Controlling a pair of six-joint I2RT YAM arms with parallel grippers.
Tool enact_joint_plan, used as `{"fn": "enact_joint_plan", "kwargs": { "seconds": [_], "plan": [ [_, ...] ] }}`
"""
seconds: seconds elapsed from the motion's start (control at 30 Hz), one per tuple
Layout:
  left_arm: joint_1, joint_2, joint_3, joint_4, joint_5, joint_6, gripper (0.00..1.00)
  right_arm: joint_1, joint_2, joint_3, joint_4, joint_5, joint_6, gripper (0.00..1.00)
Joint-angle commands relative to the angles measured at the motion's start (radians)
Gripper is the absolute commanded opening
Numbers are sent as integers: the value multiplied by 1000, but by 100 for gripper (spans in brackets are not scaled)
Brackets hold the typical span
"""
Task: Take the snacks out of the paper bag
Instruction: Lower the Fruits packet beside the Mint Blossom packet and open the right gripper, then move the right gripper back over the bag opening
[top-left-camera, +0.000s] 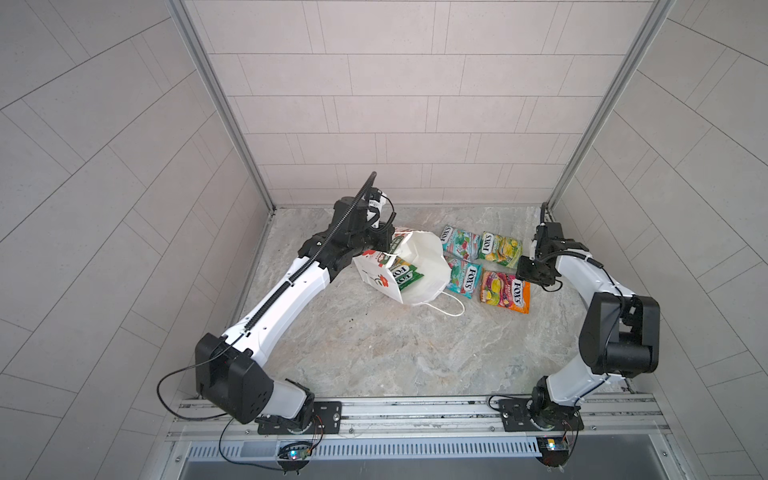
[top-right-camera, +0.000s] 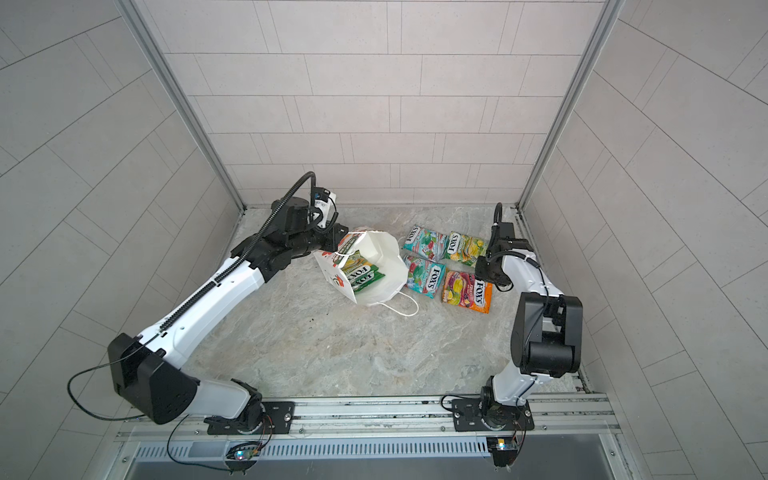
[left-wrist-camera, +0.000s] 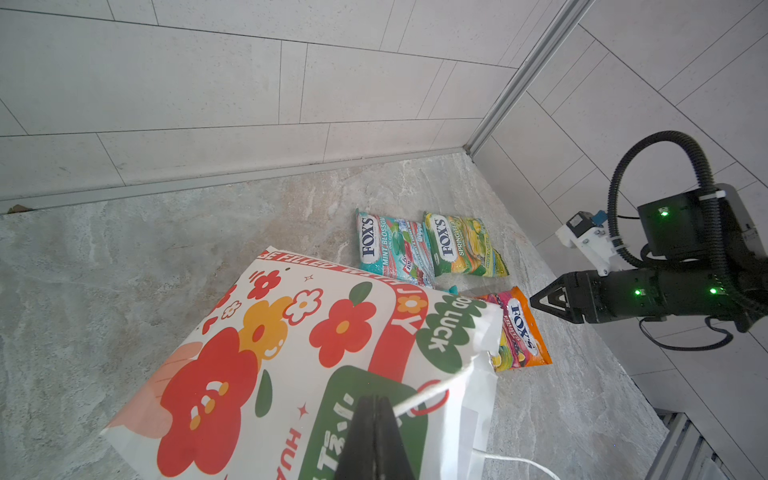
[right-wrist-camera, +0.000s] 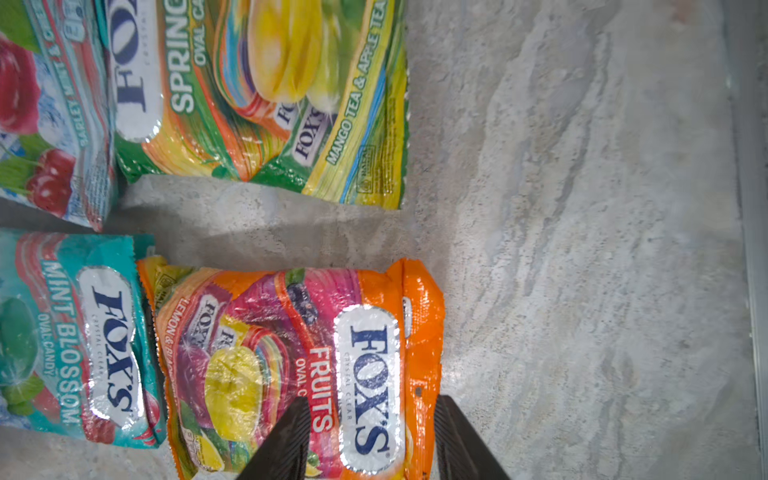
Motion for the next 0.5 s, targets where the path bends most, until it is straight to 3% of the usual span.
{"fn": "enact_joint_plan", "kwargs": {
  "seconds": [0.0, 0.23, 0.33, 0.47],
  "plan": [
    [1, -21, 3, -12, 2, 18, 0, -5, -132, -59, 52, -11, 67, 50],
    [1, -20, 7, -12, 28, 14, 0, 22, -351, -246, 212, -434, 242, 49],
    [0, -20, 10, -11, 45, 10, 0, 85, -426, -288, 252, -519, 284, 49],
    [1, -22, 11, -8, 57, 5, 0, 198, -507, -331, 334, -551, 349, 49]
  ]
}}
